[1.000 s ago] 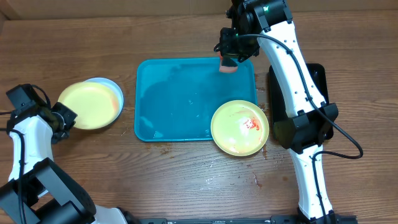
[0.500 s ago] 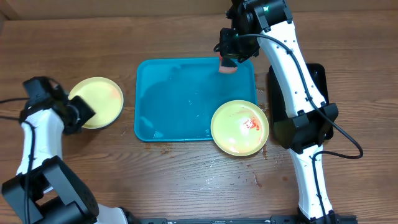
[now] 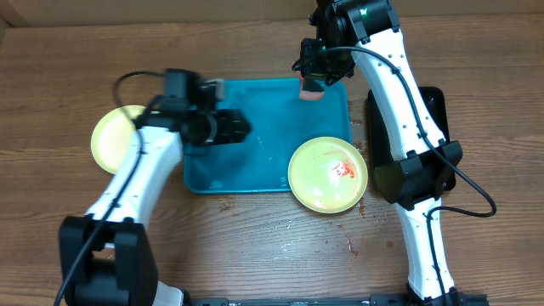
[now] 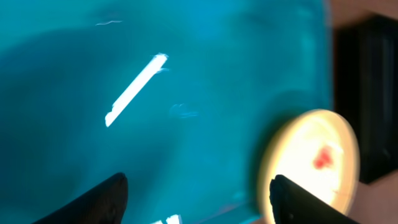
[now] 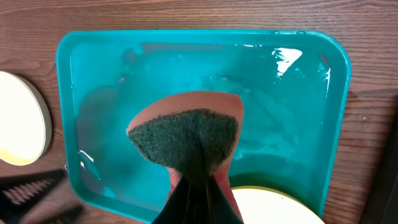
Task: Clean dirty plates on tray and stack at the side
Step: 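Move left gripper to the second yellow plate and grip its rim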
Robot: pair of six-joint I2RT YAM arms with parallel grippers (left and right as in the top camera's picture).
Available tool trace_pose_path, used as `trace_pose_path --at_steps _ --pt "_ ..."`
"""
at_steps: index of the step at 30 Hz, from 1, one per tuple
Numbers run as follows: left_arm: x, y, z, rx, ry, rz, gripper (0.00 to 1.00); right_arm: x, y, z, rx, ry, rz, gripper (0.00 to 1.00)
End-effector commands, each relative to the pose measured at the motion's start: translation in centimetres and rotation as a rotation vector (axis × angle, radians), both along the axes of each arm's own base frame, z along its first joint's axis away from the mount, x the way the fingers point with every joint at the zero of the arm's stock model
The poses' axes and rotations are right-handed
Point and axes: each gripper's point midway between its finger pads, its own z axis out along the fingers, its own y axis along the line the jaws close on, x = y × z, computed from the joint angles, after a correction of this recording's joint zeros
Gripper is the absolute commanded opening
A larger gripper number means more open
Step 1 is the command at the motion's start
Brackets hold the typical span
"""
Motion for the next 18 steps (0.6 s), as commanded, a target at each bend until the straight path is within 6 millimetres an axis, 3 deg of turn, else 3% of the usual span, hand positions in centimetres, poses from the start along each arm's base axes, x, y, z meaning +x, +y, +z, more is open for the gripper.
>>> trace_pose_path --at_steps 1,7,11,18 --pt "0.1 -4.0 -0.1 -0.047 -0.016 -0.087 0.75 -0.3 0.3 2.6 0.029 -0.057 0.009 0.04" --pt "0.5 -8.1 -3.9 -0.072 0.022 -0.14 0.75 -0.4 0.2 2.6 0.027 -0.05 0.009 0.04" --pt "0.3 -9.4 -6.2 -0.065 0.046 -0.169 0.72 -0.4 0.2 2.6 0.027 -0.05 0.009 0.04" --pt "0.3 -12.3 -7.4 -0.075 0.006 -0.235 0.7 -0.6 0.2 2.5 0.024 -0.043 0.009 0.04"
